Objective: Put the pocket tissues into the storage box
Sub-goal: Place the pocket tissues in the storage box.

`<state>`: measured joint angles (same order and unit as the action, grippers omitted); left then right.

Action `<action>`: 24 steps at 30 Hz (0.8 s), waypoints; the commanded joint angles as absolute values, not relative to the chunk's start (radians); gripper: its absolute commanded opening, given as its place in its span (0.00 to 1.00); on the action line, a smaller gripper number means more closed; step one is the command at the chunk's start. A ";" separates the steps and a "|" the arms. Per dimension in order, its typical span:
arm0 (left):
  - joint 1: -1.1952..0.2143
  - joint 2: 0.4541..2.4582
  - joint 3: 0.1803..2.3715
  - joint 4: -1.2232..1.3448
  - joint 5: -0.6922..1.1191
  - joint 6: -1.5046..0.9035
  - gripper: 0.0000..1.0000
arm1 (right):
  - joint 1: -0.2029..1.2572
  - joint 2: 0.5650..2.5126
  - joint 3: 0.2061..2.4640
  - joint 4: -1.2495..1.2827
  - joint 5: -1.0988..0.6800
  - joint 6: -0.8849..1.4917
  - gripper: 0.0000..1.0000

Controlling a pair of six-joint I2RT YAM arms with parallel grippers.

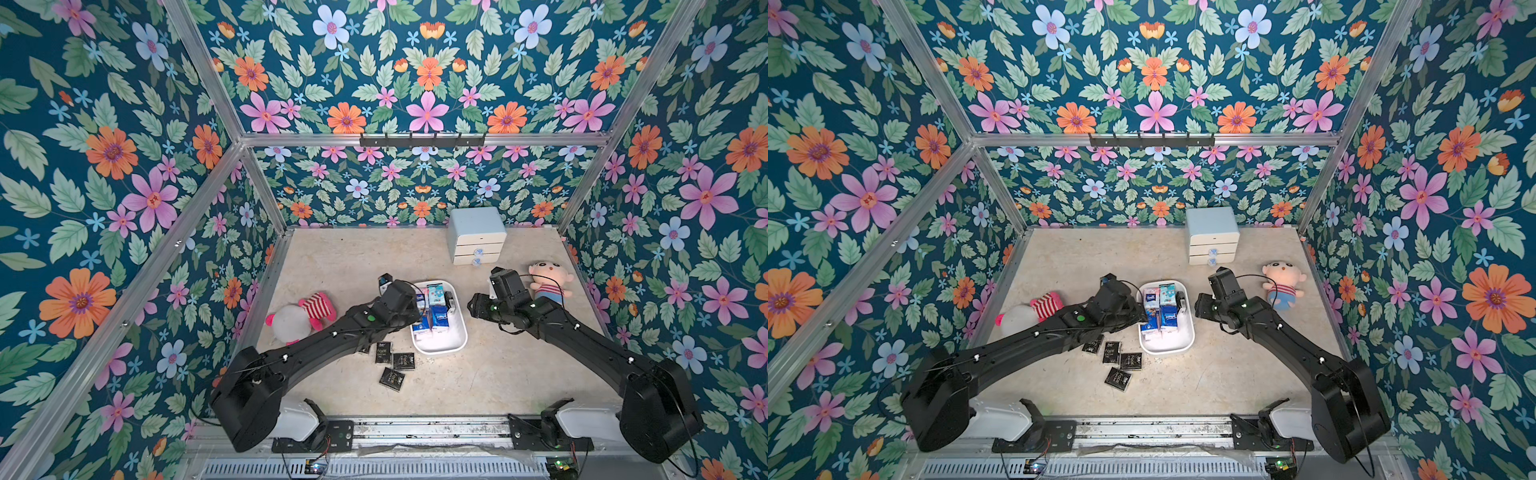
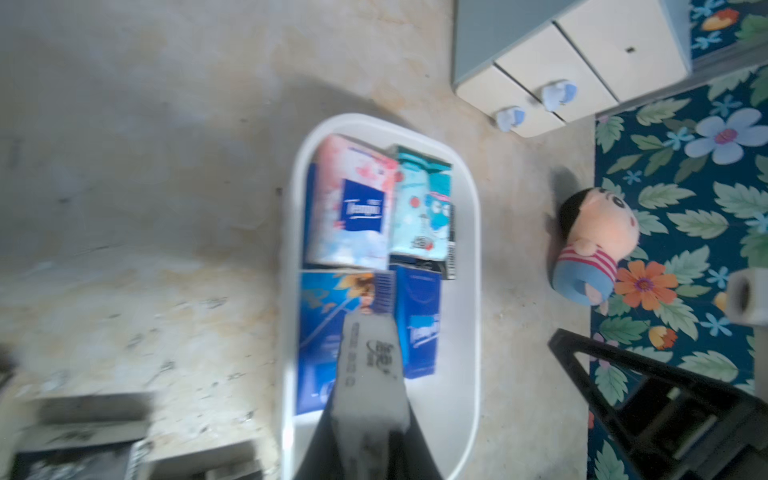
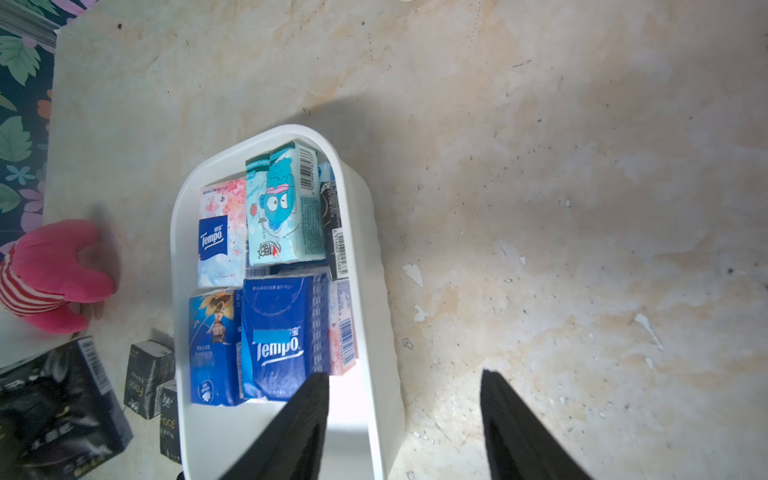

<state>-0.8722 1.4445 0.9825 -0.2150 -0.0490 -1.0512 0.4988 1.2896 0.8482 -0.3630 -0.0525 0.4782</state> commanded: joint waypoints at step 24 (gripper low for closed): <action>-1.015 1.989 1.503 -0.483 -0.161 -1.007 0.14 | 0.457 1.050 0.671 -0.356 -0.033 0.531 0.63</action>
<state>-1.0145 1.9724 1.4822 -0.4351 -0.1333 -1.0294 0.4553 1.0504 0.6655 -0.3622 -0.0479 0.5297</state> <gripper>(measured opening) 0.169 0.630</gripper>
